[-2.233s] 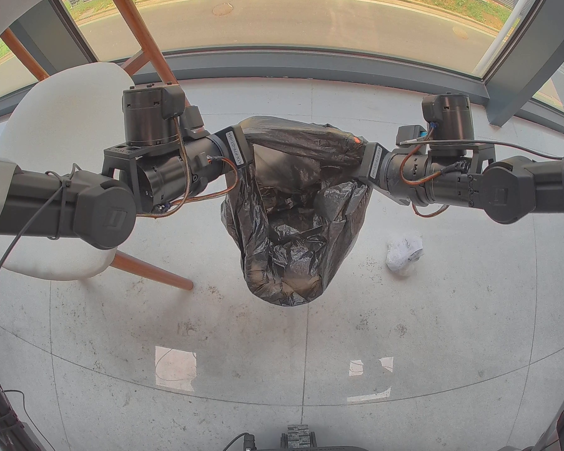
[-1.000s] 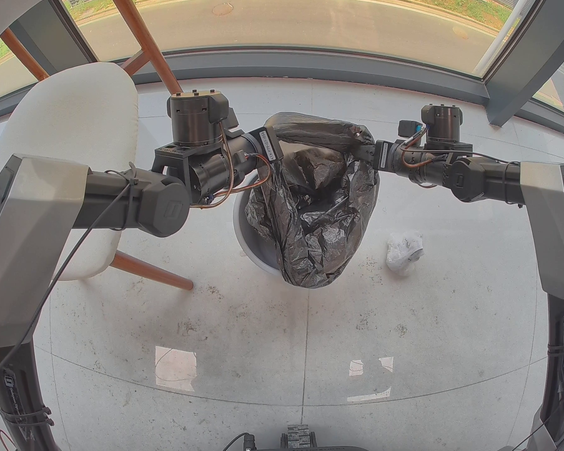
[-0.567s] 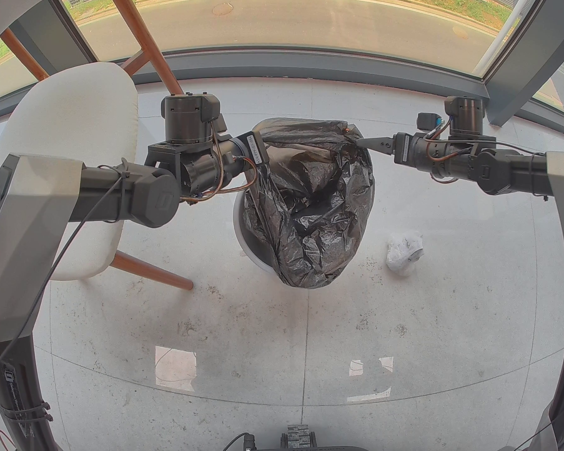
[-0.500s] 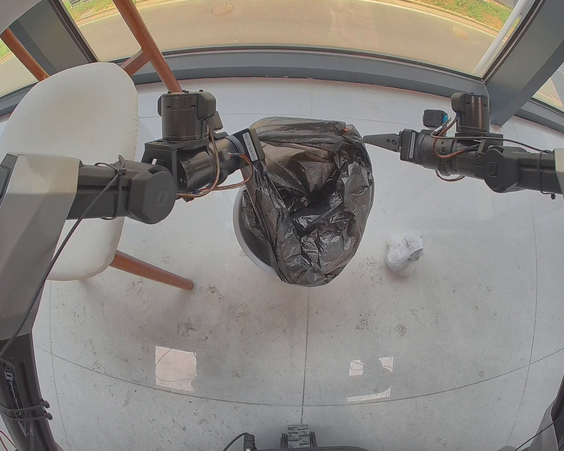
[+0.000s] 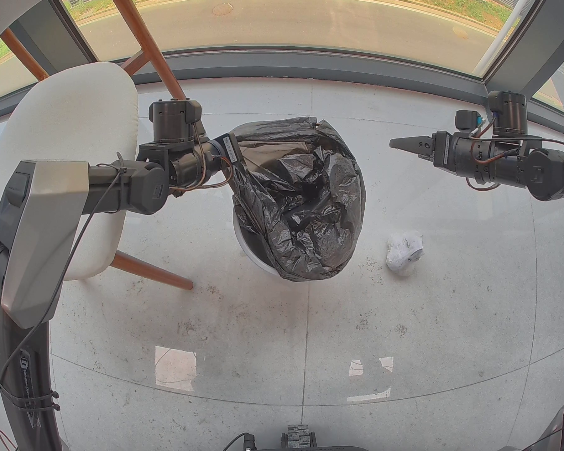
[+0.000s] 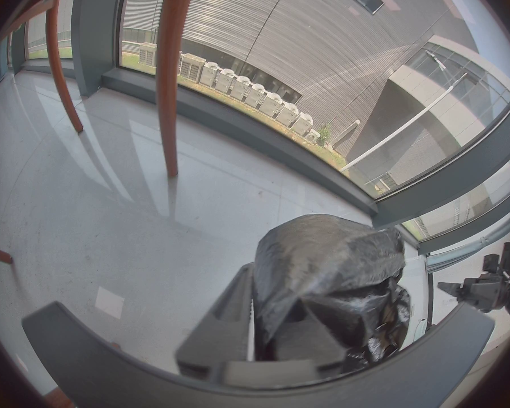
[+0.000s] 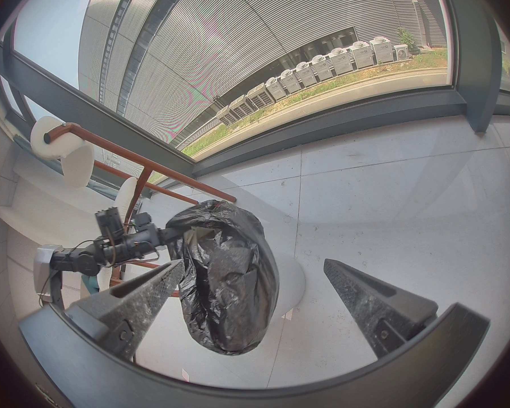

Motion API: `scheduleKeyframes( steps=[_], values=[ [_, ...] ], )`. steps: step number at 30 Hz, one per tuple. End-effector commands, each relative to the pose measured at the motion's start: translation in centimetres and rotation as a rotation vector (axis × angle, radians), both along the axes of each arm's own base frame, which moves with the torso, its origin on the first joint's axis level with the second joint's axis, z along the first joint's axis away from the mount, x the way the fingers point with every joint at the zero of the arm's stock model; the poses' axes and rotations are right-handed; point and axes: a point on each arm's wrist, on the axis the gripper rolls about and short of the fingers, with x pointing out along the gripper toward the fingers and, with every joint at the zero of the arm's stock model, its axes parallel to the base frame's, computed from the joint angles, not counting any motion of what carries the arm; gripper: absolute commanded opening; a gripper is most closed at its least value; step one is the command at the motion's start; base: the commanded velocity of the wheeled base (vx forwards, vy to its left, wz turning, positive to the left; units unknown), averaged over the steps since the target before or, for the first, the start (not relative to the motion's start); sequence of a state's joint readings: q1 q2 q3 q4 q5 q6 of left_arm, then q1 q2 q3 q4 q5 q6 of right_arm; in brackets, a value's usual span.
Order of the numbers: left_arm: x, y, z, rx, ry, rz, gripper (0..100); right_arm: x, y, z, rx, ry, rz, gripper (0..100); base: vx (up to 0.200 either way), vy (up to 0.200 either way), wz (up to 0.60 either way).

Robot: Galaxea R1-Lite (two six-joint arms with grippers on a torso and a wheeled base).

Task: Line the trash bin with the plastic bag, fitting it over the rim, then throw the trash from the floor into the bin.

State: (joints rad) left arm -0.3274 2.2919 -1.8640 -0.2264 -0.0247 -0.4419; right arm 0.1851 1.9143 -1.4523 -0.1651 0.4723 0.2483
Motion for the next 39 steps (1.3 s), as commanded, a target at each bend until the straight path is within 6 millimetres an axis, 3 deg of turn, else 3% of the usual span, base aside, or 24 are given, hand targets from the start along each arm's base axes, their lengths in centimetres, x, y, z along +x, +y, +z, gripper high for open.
scheduleKeyframes(
  steps=[1,4,12,15,23,28,38,39],
  values=[
    [0.2,0.1,-1.5,0.022,0.047,0.004,100,-1.9,-0.5,1.4,0.005,-0.025,-0.004,100,0.000,0.000,0.00],
    [-0.4,0.3,-2.1,0.043,0.077,0.000,100,-2.4,-0.7,1.6,0.006,-0.027,-0.006,100,0.000,0.000,0.00],
    [-5.5,-0.2,2.0,0.044,0.110,-0.138,100,-3.5,-0.8,1.6,0.004,-0.019,-0.004,100,0.000,0.000,0.00],
    [-7.3,-1.3,2.2,0.051,0.156,-0.182,100,-3.8,-0.8,1.3,0.001,-0.007,-0.004,100,0.000,0.000,0.00],
    [-8.4,-4.2,0.8,0.051,0.205,-0.237,100,-4.1,-0.6,1.3,-0.001,-0.007,0.006,100,0.000,0.000,0.00],
    [-7.5,-5.3,-1.8,0.090,0.249,-0.215,100,-4.0,-0.6,1.3,0.000,-0.006,0.006,100,0.000,0.000,0.00],
    [-6.6,-6.6,-4.2,0.115,0.280,-0.205,100,-4.0,-0.8,0.5,-0.004,0.020,-0.001,100,0.000,0.000,0.00],
    [-6.5,-6.7,-4.3,0.114,0.277,-0.203,0,-4.1,-0.8,0.6,-0.004,0.018,-0.001,100,0.000,0.000,0.00]
  ],
)
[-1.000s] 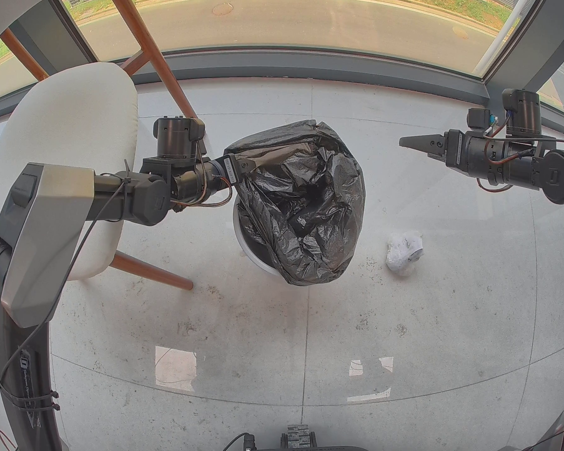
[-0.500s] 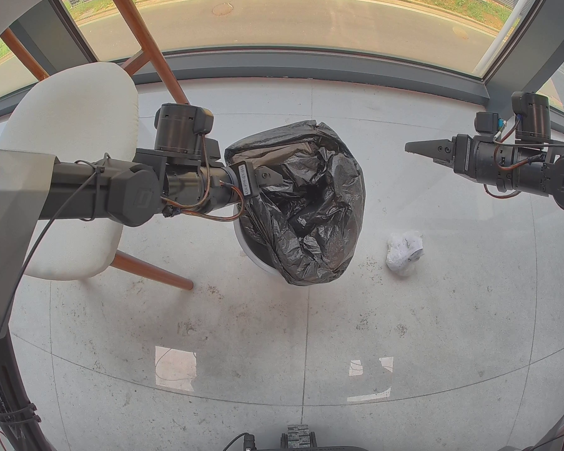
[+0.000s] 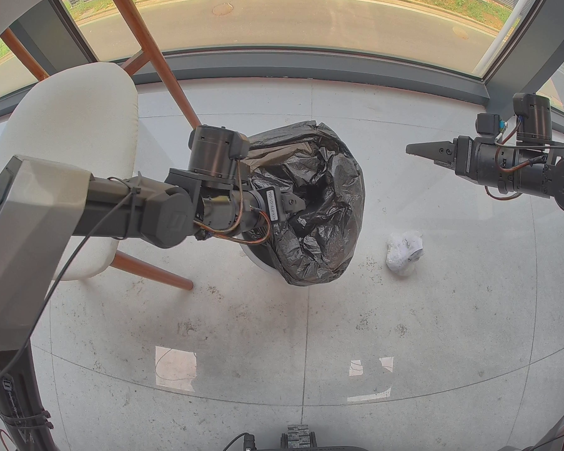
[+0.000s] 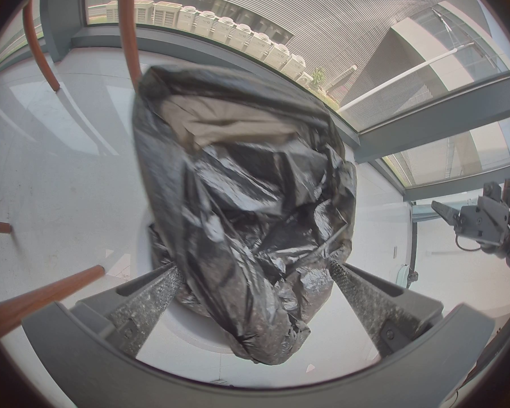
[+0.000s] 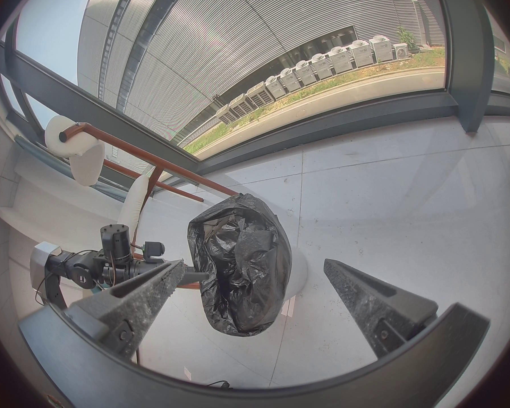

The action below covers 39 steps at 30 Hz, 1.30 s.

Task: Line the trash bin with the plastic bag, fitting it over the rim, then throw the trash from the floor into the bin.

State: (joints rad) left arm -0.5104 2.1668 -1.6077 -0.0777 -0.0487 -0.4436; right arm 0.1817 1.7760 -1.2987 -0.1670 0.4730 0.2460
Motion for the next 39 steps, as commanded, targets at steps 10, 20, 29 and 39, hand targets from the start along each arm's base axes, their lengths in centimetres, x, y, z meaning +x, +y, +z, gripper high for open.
scheduleKeyframes(
  steps=[10,20,29,39],
  values=[
    [0.9,-0.2,-1.5,0.022,0.021,0.027,0,-0.2,0.0,0.0,0.001,0.003,0.002,100,0.000,0.000,0.00],
    [-2.6,6.3,-1.5,0.107,0.092,0.100,0,-0.9,-0.5,0.3,0.001,-0.005,-0.007,100,0.000,0.000,0.00],
    [-2.4,7.4,-2.3,0.118,0.058,0.107,0,-1.5,-0.8,0.1,-0.004,0.007,-0.017,100,0.000,0.000,0.00],
    [-3.2,8.0,-0.5,0.146,-0.044,0.072,100,0.0,-5.0,-4.9,-0.048,0.040,-0.140,100,0.000,0.000,0.00]
  ],
)
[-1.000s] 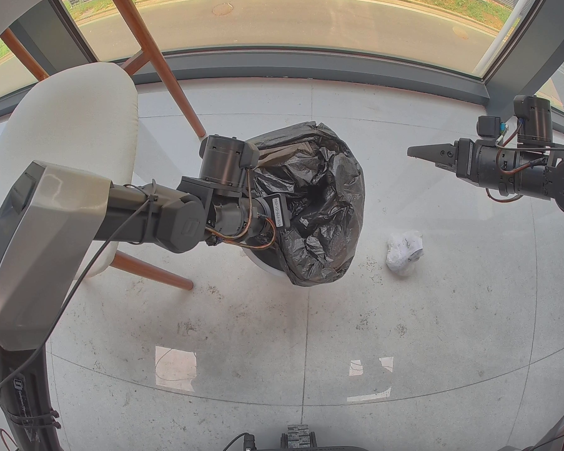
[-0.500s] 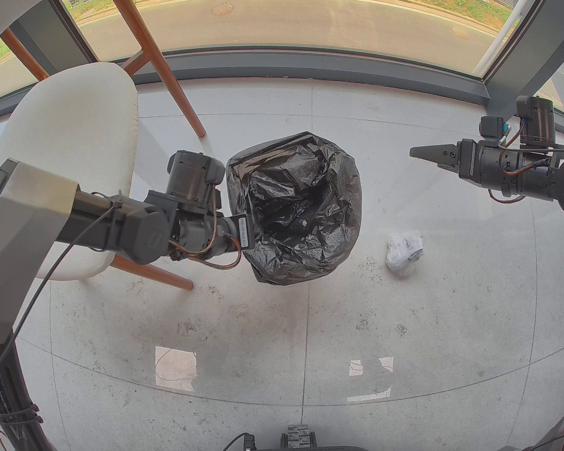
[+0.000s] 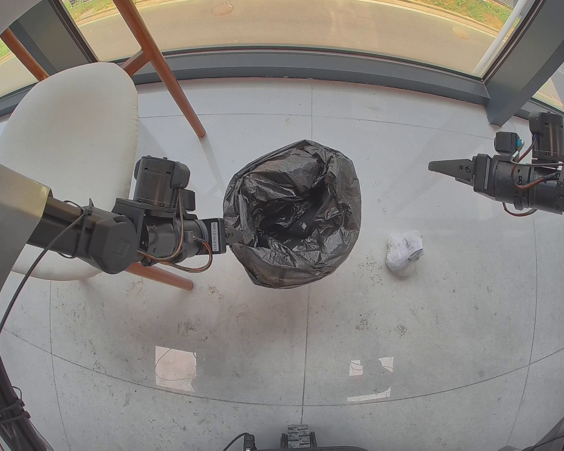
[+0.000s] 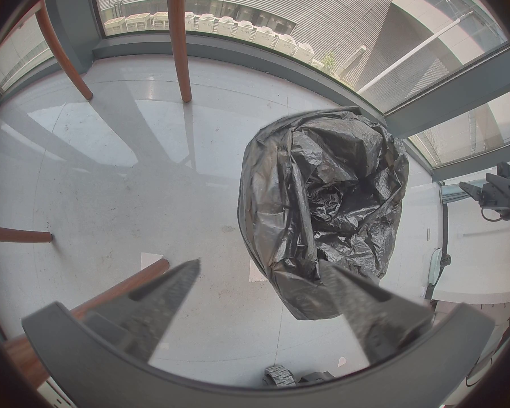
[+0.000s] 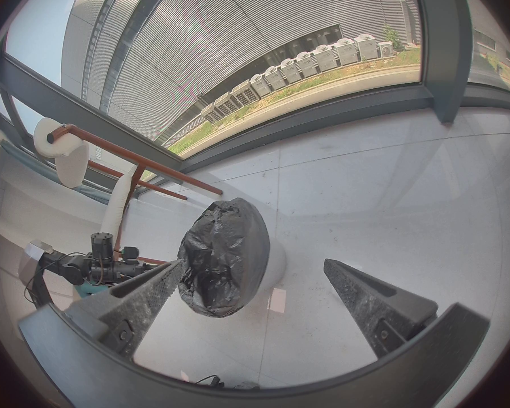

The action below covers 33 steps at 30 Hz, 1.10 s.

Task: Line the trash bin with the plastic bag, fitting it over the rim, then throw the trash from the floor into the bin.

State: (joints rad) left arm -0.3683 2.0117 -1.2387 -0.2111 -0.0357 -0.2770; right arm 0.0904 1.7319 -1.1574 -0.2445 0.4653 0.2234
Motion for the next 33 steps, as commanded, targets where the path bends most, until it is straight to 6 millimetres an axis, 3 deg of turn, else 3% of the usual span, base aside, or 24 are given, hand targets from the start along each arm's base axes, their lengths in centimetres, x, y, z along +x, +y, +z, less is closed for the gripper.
scheduleKeyframes(
  steps=[1,2,4,7,10,13,16,23,33],
  values=[
    [-1.1,0.3,2.5,-0.029,-0.065,-0.006,100,1.3,-2.0,-3.9,-0.035,0.027,-0.053,100,0.000,0.000,0.00],
    [-1.1,0.3,2.5,-0.029,-0.065,-0.006,100,1.3,-2.0,-3.9,-0.035,0.027,-0.053,100,0.000,0.000,0.00],
    [-2.4,0.5,5.2,-0.070,-0.126,-0.050,100,2.9,-2.4,-7.1,-0.053,0.031,-0.065,100,0.000,0.000,0.00],
    [-4.0,0.5,7.2,-0.112,-0.200,-0.090,100,4.8,-2.1,-10.0,-0.062,0.067,-0.082,100,0.000,0.000,0.00],
    [-4.6,1.1,7.2,-0.140,-0.278,-0.108,100,7.0,-2.0,-13.5,-0.091,0.119,-0.136,100,0.000,0.000,0.00],
    [-4.3,1.6,7.0,-0.141,-0.398,-0.111,100,8.8,-2.1,-15.9,-0.100,0.150,-0.176,100,0.000,0.000,0.00],
    [-4.6,1.4,6.9,-0.153,-0.466,-0.145,100,10.3,-2.3,-17.5,-0.081,0.174,-0.203,100,0.000,0.000,0.00],
    [-6.0,-0.3,6.1,-0.194,-0.401,-0.211,100,13.0,-2.9,-20.0,-0.100,0.186,-0.277,100,0.000,0.000,0.00],
    [-7.6,0.1,8.1,-0.211,-0.457,-0.218,100,16.2,-2.4,-24.5,-0.118,0.188,-0.303,100,0.000,0.000,0.00]
  ],
)
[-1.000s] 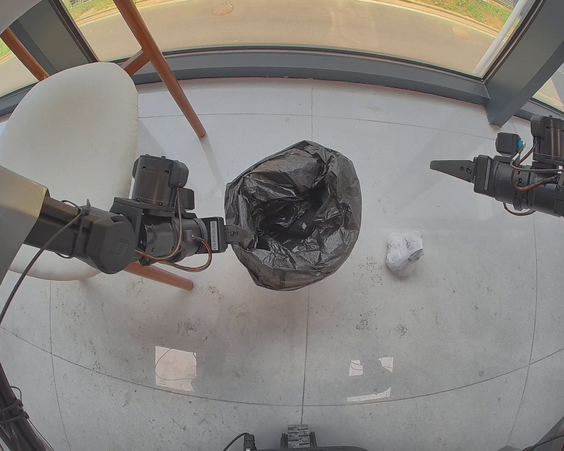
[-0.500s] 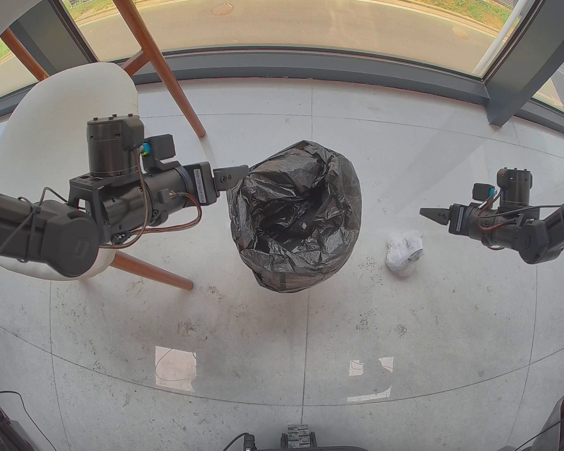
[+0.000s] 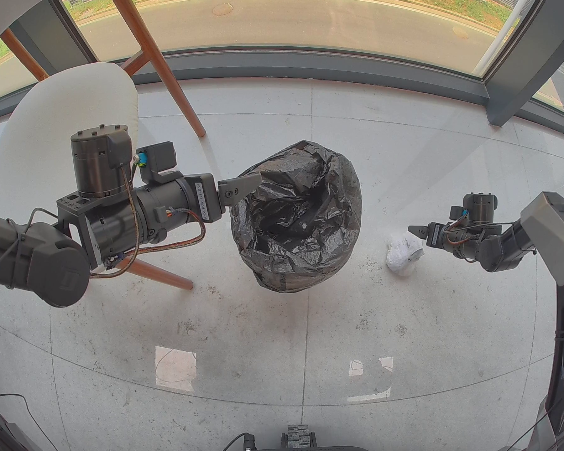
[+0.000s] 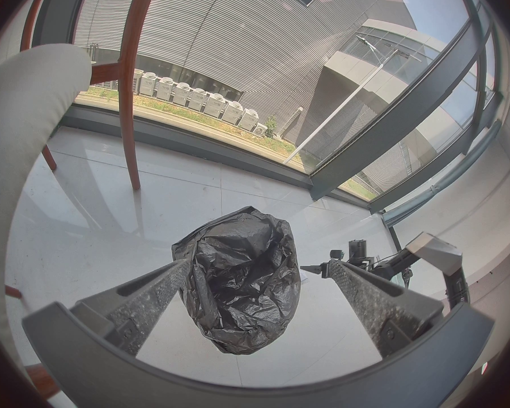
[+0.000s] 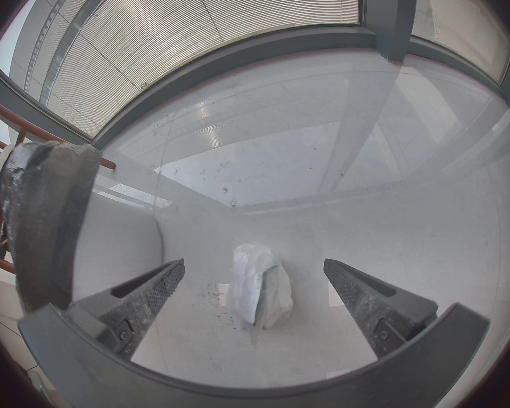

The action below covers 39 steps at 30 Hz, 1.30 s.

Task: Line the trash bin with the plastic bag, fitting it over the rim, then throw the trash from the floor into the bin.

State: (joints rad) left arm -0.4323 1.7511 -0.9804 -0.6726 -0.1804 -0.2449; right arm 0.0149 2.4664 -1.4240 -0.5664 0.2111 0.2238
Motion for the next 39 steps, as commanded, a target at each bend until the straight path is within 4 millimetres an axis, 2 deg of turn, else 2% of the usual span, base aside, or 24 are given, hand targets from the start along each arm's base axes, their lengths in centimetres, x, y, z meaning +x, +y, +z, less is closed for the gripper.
scheduleKeyframes(
  steps=[1,5,6,9,13,17,18,19,22,23,25,27,29,31,35,37,39],
  values=[
    [-1.2,0.3,1.3,-0.017,-0.034,-0.007,100,1.4,0.4,-4.1,-0.003,0.047,0.005,100,0.000,0.000,0.00],
    [-2.5,1.0,1.9,-0.020,-0.048,0.007,100,2.6,1.3,-6.1,-0.005,0.041,0.017,100,0.000,0.000,0.00],
    [-2.6,1.0,2.0,-0.022,-0.051,0.007,100,2.7,1.3,-6.4,-0.007,0.044,0.018,0,0.000,0.000,0.00],
    [-2.9,1.4,2.1,-0.023,-0.054,0.016,100,3.0,1.4,-7.5,-0.007,0.059,0.020,0,0.000,0.000,0.00],
    [-3.9,1.9,2.7,-0.030,-0.071,0.030,100,2.7,1.5,-6.7,-0.006,0.073,0.023,0,0.000,0.000,0.00],
    [-4.9,2.3,2.5,-0.027,-0.073,0.031,100,2.2,0.6,0.6,0.006,-0.047,0.015,0,0.000,0.000,0.00],
    [-4.9,2.3,2.5,-0.027,-0.073,0.031,100,2.2,0.6,0.6,0.006,-0.047,0.015,0,0.000,0.000,0.00],
    [-5.7,2.7,3.1,-0.036,-0.091,0.033,100,0.6,-0.3,5.4,0.012,-0.099,0.009,0,0.000,0.000,0.00],
    [-7.0,3.4,4.0,-0.051,-0.120,0.037,100,-4.8,-0.6,14.1,0.042,-0.169,0.075,0,0.000,0.000,0.00],
    [-7.4,3.7,4.0,-0.055,-0.121,0.044,100,-6.8,-0.2,16.7,0.056,-0.189,0.106,0,0.000,0.000,0.00],
    [-8.0,4.2,3.8,-0.056,-0.119,0.050,100,-10.2,0.7,20.4,0.097,-0.213,0.159,0,0.000,0.000,0.00],
    [-9.1,4.6,3.3,-0.052,-0.112,0.042,100,-14.2,3.3,24.2,0.178,-0.230,0.255,0,0.000,0.000,0.00],
    [-9.6,4.9,3.3,-0.051,-0.117,0.041,100,-17.4,6.1,26.6,0.247,-0.231,0.343,0,0.000,0.000,0.00],
    [-9.8,5.0,3.7,-0.057,-0.131,0.041,100,-19.6,8.3,27.8,0.275,-0.239,0.425,0,0.000,0.000,0.00],
    [-10.1,5.1,4.5,-0.070,-0.159,0.041,100,-21.5,11.5,29.4,0.301,-0.289,0.558,0,0.000,0.000,0.00],
    [-10.1,5.1,4.5,-0.071,-0.160,0.039,100,-21.8,12.0,29.6,0.308,-0.296,0.579,0,0.000,0.000,0.00],
    [-10.1,5.1,4.6,-0.072,-0.161,0.041,100,-22.7,13.5,29.9,0.327,-0.291,0.637,0,0.000,0.000,0.00]
  ],
)
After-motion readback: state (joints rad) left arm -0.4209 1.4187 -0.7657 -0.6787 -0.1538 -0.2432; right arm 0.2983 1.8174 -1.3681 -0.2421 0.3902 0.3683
